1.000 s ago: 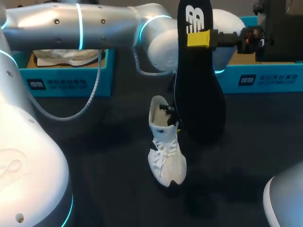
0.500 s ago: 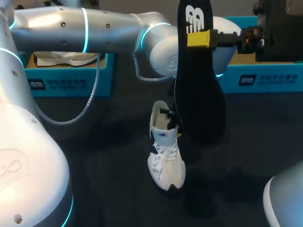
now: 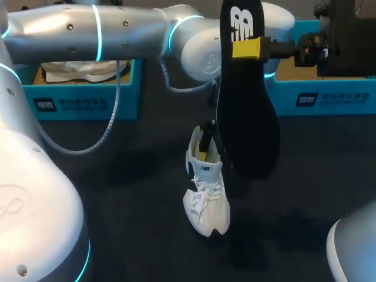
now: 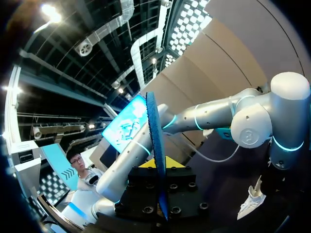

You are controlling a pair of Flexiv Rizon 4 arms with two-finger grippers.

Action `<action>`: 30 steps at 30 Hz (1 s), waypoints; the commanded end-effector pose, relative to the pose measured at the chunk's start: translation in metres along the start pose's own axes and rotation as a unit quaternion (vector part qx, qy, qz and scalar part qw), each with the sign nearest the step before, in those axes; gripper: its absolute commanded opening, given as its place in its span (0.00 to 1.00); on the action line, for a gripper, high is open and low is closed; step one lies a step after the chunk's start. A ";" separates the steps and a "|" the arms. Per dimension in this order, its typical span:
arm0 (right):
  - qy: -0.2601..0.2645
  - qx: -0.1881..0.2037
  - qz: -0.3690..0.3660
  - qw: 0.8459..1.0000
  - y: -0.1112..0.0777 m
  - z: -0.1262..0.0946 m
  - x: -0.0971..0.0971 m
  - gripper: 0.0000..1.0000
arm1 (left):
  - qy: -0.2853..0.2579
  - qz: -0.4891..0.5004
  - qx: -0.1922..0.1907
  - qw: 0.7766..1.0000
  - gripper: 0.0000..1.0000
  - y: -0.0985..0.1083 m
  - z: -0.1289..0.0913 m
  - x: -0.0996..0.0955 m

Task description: Take the shoe out of the shoebox, open the shoe tongue, remove and reinsert the insole, then place the shoe into the shoebox

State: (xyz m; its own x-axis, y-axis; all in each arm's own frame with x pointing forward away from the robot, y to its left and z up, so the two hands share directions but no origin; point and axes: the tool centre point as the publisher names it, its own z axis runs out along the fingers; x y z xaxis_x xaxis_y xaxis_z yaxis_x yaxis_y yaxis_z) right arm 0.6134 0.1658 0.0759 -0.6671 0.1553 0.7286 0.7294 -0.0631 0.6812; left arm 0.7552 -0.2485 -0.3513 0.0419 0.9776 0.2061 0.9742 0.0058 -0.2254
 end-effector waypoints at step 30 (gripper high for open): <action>-0.088 -0.098 0.038 0.991 0.034 -0.031 -0.041 0.00 | -0.286 0.025 -0.106 0.952 1.00 0.005 -0.158 0.055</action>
State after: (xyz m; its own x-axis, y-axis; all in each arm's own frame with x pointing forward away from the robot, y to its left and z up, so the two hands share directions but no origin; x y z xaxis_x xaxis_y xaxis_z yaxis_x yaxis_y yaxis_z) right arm 0.6642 0.1324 0.0714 -0.5625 0.3116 0.7658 0.7282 -0.2519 0.6374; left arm 0.8018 -0.2455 -0.2012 0.0165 0.9794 -0.2012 0.9992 -0.0233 -0.0314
